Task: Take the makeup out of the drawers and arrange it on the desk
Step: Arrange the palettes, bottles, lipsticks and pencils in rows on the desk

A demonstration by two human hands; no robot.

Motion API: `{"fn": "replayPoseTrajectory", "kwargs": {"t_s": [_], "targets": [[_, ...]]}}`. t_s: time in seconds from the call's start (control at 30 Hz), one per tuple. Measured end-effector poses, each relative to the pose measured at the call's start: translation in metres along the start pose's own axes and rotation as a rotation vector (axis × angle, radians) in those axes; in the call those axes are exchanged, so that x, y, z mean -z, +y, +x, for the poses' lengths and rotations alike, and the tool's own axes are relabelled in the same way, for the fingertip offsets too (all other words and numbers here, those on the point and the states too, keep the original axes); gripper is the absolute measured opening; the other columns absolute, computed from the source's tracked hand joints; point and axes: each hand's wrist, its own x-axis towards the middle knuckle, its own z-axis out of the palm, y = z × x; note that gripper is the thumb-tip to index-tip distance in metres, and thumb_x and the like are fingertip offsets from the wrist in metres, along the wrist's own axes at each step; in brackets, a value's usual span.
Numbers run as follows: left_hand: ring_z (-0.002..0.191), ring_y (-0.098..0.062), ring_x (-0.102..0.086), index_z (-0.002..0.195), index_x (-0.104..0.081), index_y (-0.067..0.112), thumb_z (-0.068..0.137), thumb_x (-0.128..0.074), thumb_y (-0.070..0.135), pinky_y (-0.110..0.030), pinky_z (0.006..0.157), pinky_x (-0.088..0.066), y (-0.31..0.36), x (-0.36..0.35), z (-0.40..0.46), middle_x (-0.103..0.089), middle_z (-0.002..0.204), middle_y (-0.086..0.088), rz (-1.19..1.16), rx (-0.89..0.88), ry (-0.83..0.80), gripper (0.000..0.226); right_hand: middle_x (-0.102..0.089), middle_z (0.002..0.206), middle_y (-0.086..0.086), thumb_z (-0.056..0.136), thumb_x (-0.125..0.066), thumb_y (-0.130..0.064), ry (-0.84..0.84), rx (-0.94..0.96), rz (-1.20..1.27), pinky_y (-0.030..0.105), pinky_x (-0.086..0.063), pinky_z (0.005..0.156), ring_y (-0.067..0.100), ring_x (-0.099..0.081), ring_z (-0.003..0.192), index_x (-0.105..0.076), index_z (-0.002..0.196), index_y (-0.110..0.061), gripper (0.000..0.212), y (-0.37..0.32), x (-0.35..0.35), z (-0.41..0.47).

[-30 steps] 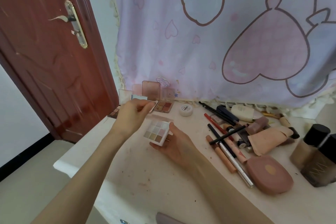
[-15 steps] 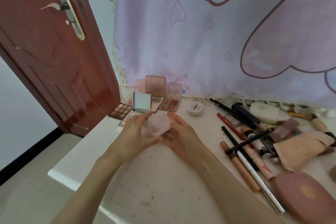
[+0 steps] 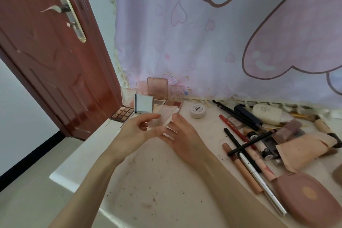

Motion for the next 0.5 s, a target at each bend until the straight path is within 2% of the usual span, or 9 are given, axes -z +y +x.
{"fn": "replayPoseTrajectory", "kwargs": {"t_s": [0.23, 0.33, 0.43, 0.5], "targets": [[0.094, -0.008, -0.058, 0.101, -0.065, 0.041, 0.070, -0.075, 0.035, -0.020, 0.085, -0.045, 0.006, -0.002, 0.002, -0.061, 0.091, 0.019, 0.016, 0.007, 0.005, 0.033, -0.062, 0.122, 0.015, 0.088, -0.055, -0.027, -0.009, 0.023, 0.082, 0.036, -0.047, 0.099, 0.027, -0.059, 0.114, -0.049, 0.129, -0.008, 0.046, -0.003, 0.002, -0.001], [0.101, -0.010, -0.060, 0.106, -0.066, 0.034, 0.068, -0.074, 0.039, -0.025, 0.093, -0.045, 0.008, -0.004, 0.001, -0.065, 0.105, 0.009, -0.037, 0.024, -0.033, 0.039, -0.069, 0.101, 0.009, 0.087, -0.057, -0.027, -0.012, 0.028, 0.123, 0.043, -0.039, 0.106, 0.025, -0.064, 0.104, -0.049, 0.122, -0.009, 0.040, -0.003, 0.002, -0.001], [0.104, -0.015, -0.059, 0.109, -0.066, 0.030, 0.071, -0.071, 0.040, -0.031, 0.097, -0.045, 0.010, -0.005, -0.002, -0.065, 0.110, 0.006, -0.032, 0.035, -0.048, 0.040, -0.054, 0.128, 0.025, 0.086, -0.061, -0.028, -0.010, 0.018, 0.135, 0.045, -0.038, 0.107, 0.035, -0.055, 0.119, -0.046, 0.127, -0.006, 0.049, -0.004, 0.002, -0.002], [0.104, -0.017, -0.059, 0.108, -0.066, 0.030, 0.074, -0.071, 0.037, -0.032, 0.097, -0.045, 0.012, -0.005, -0.002, -0.065, 0.111, 0.006, -0.042, 0.037, -0.058, 0.035, -0.053, 0.130, 0.024, 0.084, -0.061, -0.031, -0.008, 0.001, 0.122, 0.039, -0.045, 0.101, 0.033, -0.054, 0.119, -0.048, 0.126, -0.007, 0.050, -0.005, 0.001, -0.003]]}}
